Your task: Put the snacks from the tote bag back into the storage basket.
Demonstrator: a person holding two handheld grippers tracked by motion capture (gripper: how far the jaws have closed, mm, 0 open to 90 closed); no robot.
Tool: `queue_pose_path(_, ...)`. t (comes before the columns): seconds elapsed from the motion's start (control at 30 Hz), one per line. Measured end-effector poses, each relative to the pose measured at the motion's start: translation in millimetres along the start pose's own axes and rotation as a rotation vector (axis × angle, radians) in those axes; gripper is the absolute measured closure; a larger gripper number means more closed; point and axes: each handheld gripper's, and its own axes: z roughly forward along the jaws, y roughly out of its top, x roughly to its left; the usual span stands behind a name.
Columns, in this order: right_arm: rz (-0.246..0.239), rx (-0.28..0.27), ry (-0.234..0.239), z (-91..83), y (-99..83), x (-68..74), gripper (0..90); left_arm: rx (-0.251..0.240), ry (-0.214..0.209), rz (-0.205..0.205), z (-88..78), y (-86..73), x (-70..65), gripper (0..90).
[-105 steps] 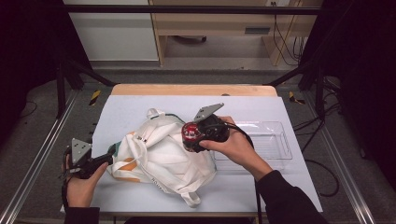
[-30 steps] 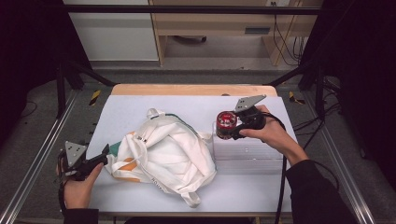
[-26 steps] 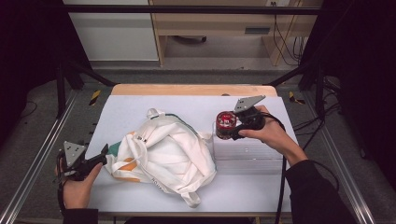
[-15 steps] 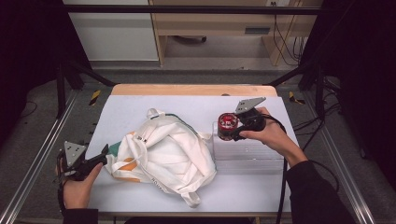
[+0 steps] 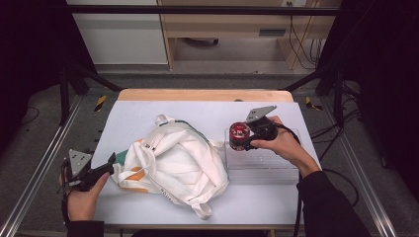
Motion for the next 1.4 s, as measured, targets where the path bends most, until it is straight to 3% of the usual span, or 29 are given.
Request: queue_pose_path(1.4, 0.028, 0.044, 0.035, 23.0, -11.1, 3.7, 25.2, -0.001, -0.001, 0.006, 0.0, 0.4, -0.2, 14.9)
